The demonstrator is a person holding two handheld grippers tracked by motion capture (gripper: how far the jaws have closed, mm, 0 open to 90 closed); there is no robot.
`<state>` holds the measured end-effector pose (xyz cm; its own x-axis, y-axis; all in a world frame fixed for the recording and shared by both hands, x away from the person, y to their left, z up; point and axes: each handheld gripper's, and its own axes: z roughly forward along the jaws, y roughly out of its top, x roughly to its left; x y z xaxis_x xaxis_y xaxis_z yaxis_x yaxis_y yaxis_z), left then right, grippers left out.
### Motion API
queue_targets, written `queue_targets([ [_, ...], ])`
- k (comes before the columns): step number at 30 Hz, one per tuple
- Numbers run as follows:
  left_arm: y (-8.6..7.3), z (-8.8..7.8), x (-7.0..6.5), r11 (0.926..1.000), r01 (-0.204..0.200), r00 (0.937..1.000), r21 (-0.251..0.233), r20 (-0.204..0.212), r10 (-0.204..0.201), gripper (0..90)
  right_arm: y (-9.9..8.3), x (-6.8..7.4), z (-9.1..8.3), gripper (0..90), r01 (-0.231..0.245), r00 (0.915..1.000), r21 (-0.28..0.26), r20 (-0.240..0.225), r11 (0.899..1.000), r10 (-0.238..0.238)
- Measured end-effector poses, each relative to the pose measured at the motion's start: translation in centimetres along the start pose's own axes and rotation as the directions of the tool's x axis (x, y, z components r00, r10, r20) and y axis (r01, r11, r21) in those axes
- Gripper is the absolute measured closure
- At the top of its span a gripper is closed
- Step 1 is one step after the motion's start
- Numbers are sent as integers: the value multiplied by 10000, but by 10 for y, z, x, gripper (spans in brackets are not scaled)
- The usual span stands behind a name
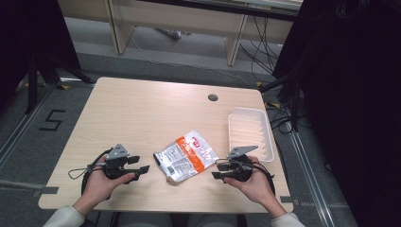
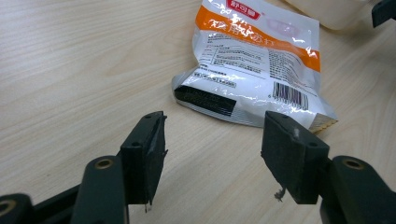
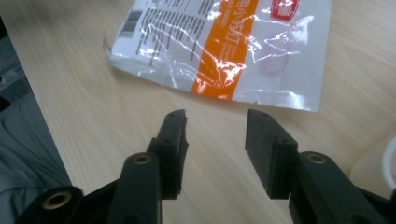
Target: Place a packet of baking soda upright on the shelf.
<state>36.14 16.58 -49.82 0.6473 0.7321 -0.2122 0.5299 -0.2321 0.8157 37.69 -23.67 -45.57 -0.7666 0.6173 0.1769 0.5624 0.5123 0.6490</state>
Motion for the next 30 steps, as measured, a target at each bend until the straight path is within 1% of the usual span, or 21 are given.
queue_targets([
  [1,0,0,0,10000,-53,10000,56,-13,53,391,2,-1,-3,553,161,9999,125,49,9998,-161],
  [3,0,0,0,9999,-60,10000,91,-30,60,390,6,-2,-2,531,123,9996,-161,258,9998,-119],
  [4,0,1,0,9999,-98,9999,46,-29,98,390,9,-4,-3,522,135,9996,-35,250,9999,-134],
  [5,0,1,0,9999,-96,9999,36,-29,96,390,10,-5,0,514,21,9995,-374,316,9993,-9],
  [7,0,1,-1,10000,24,10000,16,-27,-24,390,16,-8,0,509,-91,9991,-108,408,9999,95],
  [8,0,1,-1,10000,14,10000,1,-28,-14,390,20,-10,2,509,-37,9987,-171,504,9998,46],
  [9,0,1,-1,10000,27,10000,-6,-19,-27,390,24,-11,3,511,-179,9983,-121,558,9998,185],
  [10,0,1,-1,10000,-29,10000,36,-31,29,390,29,-13,4,513,-296,9985,-21,456,9996,297],
  [13,0,0,-1,10000,-28,10000,56,-38,29,390,44,-19,9,511,-304,9978,25,590,9995,302],
  [14,0,1,-1,10000,-36,10000,25,-32,36,390,49,-22,12,507,-195,9972,10,717,9998,194],
  [15,0,1,-1,10000,-34,10000,24,-14,34,390,54,-23,13,507,-353,9976,154,596,9993,344],
  [16,0,1,-1,10000,-44,10000,23,-8,44,390,59,-26,16,507,-481,9954,151,836,9987,467],
  [17,0,1,-1,10000,-84,10000,19,-1,84,390,64,-29,17,506,-283,9975,313,651,9991,262],
  [20,0,1,-1,9999,-102,9999,-17,0,102,390,76,-35,23,500,-582,9955,561,781,9967,537],
  [21,0,1,-1,9999,-137,9999,14,-8,137,390,79,-35,26,500,-733,9957,589,616,9956,697],
  [22,0,1,-1,9999,-158,9999,27,11,158,390,83,-39,26,498,-562,9968,873,610,9946,509],
  [23,0,1,-1,9999,-154,9999,28,9,154,390,85,-40,30,493,-736,9958,906,609,9932,683],
  [24,0,1,-1,9999,-154,9999,28,9,154,390,88,-43,31,493,-710,9959,1143,634,9909,640],
  [25,0,1,-1,9999,-165,9999,21,9,165,390,90,-44,35,492,-855,9945,1238,716,9886,770],
  [26,0,1,-1,9999,-162,9999,10,9,162,390,92,-46,37,492,-775,9954,1270,656,9889,696],
  [30,0,2,-1,9998,-180,9998,8,3,180,390,97,-53,46,492,-1269,9904,1582,751,9792,1162],
])
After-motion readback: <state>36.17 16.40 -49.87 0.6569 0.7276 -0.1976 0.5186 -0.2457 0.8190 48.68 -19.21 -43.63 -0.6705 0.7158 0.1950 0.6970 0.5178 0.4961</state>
